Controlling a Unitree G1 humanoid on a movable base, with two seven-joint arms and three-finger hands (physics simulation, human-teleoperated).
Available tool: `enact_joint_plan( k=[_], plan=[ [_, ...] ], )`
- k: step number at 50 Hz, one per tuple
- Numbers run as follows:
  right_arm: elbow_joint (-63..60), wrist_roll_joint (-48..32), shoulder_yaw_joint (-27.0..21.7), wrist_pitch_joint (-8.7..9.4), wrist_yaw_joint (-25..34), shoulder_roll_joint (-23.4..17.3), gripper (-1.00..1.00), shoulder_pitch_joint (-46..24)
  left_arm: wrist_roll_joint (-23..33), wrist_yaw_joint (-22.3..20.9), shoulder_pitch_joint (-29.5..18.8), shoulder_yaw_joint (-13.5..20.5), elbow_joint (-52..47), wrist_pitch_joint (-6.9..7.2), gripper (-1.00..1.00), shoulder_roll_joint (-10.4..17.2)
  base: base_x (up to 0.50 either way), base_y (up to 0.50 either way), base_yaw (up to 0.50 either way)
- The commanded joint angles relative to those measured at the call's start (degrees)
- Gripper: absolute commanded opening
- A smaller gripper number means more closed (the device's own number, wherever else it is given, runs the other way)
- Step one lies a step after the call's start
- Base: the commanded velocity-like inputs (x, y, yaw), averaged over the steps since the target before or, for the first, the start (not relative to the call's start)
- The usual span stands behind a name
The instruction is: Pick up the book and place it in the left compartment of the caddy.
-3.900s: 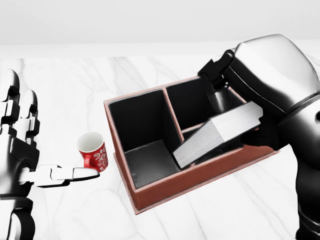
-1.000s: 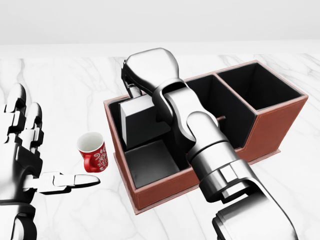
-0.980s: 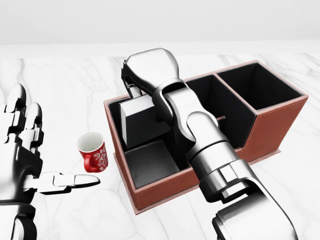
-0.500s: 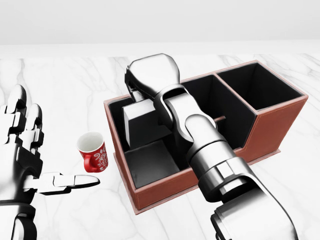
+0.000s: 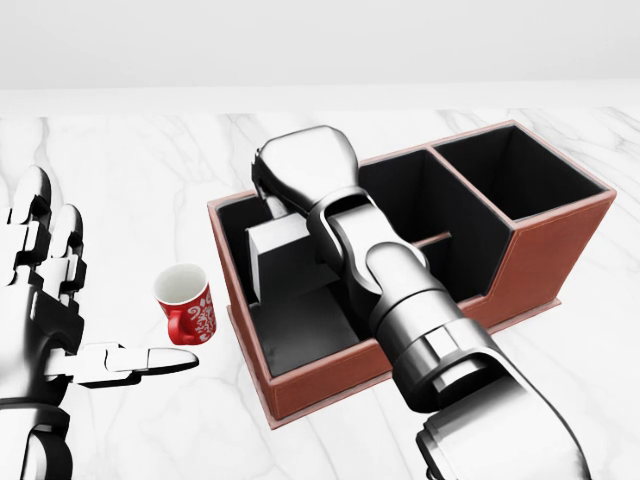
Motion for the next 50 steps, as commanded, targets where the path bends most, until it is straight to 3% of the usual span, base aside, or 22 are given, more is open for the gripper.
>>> enact_joint_plan(
  k=[1,50],
  plan=[
    [1.1,-1.2,-1.1,0.00,-3.7,0.2,-1.00,-0.3,0.0,-0.1,0.0,0.1,0.1,0.00,1.00,0.1,0.00,0.00,0.00],
    [9.0,-2.2,-0.3,0.00,-11.2,2.2,-1.00,1.4,0.0,-0.3,1.0,-0.1,0.8,0.00,1.00,-0.3,0.00,0.00,0.00]
  ],
)
